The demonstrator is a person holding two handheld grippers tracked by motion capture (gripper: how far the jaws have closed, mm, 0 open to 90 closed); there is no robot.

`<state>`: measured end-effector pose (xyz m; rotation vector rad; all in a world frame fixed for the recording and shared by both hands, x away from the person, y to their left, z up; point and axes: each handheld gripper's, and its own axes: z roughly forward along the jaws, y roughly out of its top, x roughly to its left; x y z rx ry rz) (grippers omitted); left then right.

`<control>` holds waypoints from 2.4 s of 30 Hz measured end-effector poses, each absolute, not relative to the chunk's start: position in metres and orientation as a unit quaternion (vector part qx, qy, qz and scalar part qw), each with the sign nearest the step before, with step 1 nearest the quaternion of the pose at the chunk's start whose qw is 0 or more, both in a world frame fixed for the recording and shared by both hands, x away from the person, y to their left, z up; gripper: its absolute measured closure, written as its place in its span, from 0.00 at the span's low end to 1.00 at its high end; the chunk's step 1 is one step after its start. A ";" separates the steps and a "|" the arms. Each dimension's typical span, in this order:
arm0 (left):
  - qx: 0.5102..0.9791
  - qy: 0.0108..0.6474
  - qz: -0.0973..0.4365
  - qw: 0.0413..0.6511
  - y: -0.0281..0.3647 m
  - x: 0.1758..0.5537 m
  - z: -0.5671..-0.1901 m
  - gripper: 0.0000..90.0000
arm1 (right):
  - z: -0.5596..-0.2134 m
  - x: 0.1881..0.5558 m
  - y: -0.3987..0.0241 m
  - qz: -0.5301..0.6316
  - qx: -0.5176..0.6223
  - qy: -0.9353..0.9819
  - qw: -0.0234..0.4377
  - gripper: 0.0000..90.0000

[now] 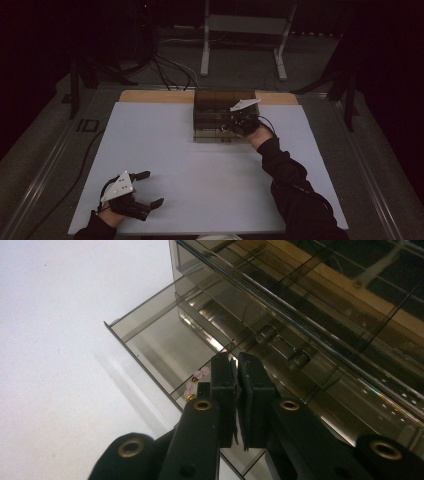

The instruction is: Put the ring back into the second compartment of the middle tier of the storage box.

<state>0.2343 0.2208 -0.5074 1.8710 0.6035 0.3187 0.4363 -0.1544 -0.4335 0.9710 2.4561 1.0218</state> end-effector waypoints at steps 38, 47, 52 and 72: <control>0.788 0.254 0.135 0.544 0.221 0.234 -0.507 0.01 | -0.442 0.448 -0.154 0.380 0.369 0.839 0.125 0.54; 0.791 0.255 0.136 0.540 0.220 0.234 -0.508 0.01 | -0.438 0.440 -0.154 0.381 0.352 0.846 0.123 0.29; 0.789 0.255 0.136 0.541 0.219 0.235 -0.507 0.01 | -0.437 0.439 -0.154 0.388 0.359 0.843 0.104 0.13; 0.791 0.258 0.138 0.537 0.220 0.234 -0.508 0.01 | -0.425 0.427 -0.166 0.408 0.346 0.838 0.103 0.00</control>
